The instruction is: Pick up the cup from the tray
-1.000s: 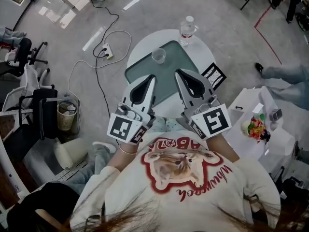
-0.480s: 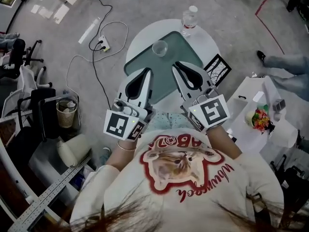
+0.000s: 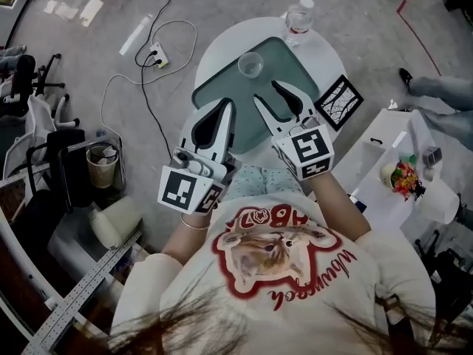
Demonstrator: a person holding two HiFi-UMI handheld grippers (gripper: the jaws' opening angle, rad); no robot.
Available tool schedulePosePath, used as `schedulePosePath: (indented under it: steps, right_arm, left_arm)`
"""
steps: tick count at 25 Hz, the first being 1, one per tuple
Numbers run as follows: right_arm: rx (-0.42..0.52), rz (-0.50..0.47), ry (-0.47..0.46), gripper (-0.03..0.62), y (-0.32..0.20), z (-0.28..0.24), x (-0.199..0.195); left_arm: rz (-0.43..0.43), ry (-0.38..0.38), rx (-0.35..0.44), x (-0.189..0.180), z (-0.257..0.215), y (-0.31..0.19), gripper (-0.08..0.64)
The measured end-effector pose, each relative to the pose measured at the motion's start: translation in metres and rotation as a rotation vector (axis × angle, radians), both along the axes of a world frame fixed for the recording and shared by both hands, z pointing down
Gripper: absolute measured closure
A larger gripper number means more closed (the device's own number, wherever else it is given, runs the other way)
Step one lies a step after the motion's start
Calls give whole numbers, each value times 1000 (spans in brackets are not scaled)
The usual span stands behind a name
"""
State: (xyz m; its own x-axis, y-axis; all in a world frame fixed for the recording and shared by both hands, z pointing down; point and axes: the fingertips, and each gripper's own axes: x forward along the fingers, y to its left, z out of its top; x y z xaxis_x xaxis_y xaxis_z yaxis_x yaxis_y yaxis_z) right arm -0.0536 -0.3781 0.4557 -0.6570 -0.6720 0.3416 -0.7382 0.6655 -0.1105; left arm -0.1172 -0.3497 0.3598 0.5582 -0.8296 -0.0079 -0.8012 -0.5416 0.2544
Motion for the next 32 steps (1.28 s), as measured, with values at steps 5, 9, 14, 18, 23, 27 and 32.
schedulePosePath:
  steps: [5, 9, 14, 18, 23, 27, 32]
  right_arm:
    - [-86, 8, 74, 383, -10, 57, -8]
    - [-109, 32, 115, 364, -22, 80, -12]
    - [-155, 66, 116, 349, -37, 99, -16]
    - [-211, 93, 113, 337, -49, 116, -21]
    - [-237, 129, 113, 310, -62, 128, -27]
    - [-262, 135, 129, 302, -69, 135, -31]
    - [-292, 134, 141, 299, -77, 145, -35]
  left_arm:
    - [-22, -13, -19, -13, 7, 3, 546]
    - [-33, -14, -40, -21, 14, 9, 546]
    - [-34, -13, -66, -24, 25, 13, 546]
    - [-37, -15, -68, -26, 27, 16, 546]
    - [-41, -24, -74, -33, 28, 20, 546]
    - [-62, -20, -74, -42, 27, 22, 546]
    - [-76, -21, -82, -49, 31, 25, 546]
